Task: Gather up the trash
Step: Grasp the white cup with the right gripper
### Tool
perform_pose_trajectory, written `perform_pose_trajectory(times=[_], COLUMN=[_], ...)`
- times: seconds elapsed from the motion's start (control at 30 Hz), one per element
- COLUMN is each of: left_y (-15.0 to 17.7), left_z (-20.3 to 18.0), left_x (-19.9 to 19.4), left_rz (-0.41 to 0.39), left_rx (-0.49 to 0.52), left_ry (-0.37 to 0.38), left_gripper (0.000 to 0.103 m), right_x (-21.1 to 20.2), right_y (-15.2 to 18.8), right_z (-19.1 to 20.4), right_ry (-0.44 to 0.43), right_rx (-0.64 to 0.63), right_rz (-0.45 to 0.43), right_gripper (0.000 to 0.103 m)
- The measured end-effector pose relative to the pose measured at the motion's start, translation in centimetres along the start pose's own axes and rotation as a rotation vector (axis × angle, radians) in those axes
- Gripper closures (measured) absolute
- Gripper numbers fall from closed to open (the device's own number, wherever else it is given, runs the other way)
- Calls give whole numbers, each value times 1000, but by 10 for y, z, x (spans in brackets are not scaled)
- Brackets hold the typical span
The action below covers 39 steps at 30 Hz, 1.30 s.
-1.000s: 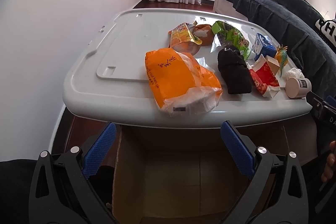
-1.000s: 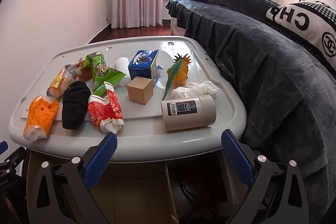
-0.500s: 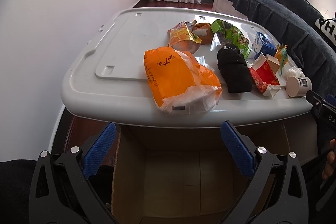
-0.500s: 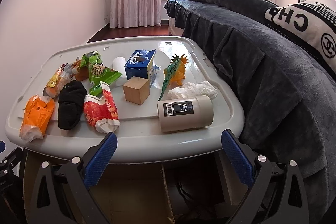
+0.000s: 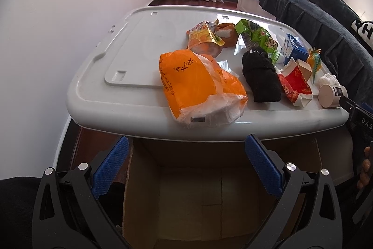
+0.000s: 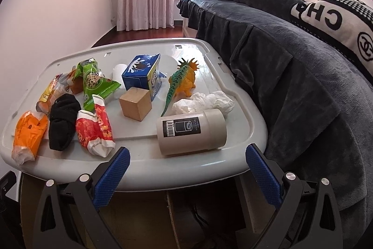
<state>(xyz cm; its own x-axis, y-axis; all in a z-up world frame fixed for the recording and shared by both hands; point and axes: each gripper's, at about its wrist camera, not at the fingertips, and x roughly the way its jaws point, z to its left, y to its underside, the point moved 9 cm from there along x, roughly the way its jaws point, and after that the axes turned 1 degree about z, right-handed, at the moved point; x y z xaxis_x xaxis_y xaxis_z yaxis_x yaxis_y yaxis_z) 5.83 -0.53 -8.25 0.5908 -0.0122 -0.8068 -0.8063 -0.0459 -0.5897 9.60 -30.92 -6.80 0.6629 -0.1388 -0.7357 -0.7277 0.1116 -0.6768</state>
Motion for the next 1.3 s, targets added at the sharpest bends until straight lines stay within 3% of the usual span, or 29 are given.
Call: perform_pose_trajectory(times=[0.2, 0.4, 0.53, 0.67, 0.83, 0.9, 0.93, 1.3], left_y=[0, -1, 0, 1, 2, 3, 3, 6], left_z=[1, -1, -3, -5, -6, -7, -7, 1], left_x=[-2, -3, -2, -1, 1, 1, 2, 2], left_rz=[5, 4, 17, 24, 28, 28, 27, 19], left_rx=[-20, -16, -23, -30, -21, -13, -9, -31], left_ry=[20, 14, 35, 41, 31, 22, 19, 12], left_gripper=[6, 6, 6, 6, 6, 6, 6, 6], right_x=[13, 33, 48, 70, 77, 80, 79, 52], right_y=[-6, -12, -18, -16, -17, -14, -13, -12], right_z=[-11, 6, 12, 9, 6, 7, 8, 1], right_ry=[-51, -103, -60, -52, -46, -59, -105, -126], right_rx=[68, 0, -67, -47, -49, -46, -20, 57], right_rz=[23, 48, 58, 110, 99, 118, 116, 85], right_gripper=[5, 5, 4, 5, 5, 18, 25, 26])
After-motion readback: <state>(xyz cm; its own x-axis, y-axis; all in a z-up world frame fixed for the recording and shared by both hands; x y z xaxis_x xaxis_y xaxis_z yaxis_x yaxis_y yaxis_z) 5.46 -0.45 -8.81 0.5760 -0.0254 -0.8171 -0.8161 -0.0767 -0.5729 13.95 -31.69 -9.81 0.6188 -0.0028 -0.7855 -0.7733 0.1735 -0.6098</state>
